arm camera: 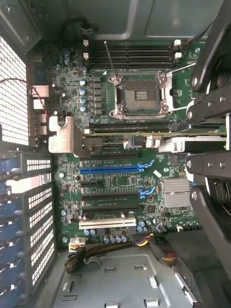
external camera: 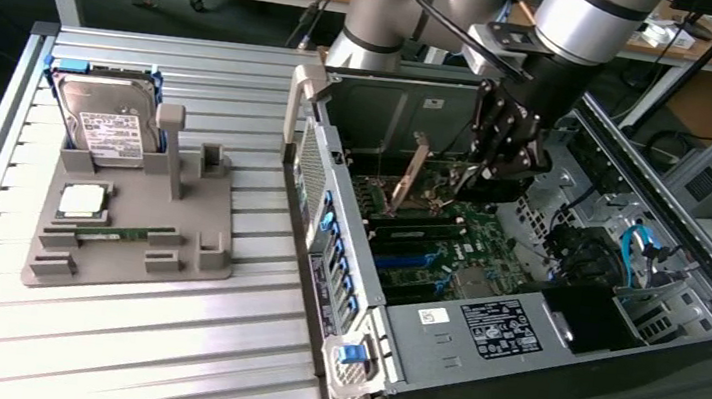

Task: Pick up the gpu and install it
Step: 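Insert the gpu into the slot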

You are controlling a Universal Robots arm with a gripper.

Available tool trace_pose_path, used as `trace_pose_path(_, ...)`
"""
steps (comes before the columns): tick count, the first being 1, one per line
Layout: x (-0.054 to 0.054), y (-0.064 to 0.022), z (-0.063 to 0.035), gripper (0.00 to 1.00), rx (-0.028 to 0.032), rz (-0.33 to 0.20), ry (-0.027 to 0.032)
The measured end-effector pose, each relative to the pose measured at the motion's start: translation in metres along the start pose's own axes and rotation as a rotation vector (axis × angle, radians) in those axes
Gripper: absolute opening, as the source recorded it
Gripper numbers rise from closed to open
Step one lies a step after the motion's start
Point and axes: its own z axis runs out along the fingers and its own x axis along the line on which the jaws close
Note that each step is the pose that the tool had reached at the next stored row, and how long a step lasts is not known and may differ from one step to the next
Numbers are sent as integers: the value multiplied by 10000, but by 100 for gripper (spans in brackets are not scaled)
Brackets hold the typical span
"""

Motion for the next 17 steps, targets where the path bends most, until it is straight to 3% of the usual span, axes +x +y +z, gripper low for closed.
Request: trace_pose_path(17,3,58,27,27,0,0,0)
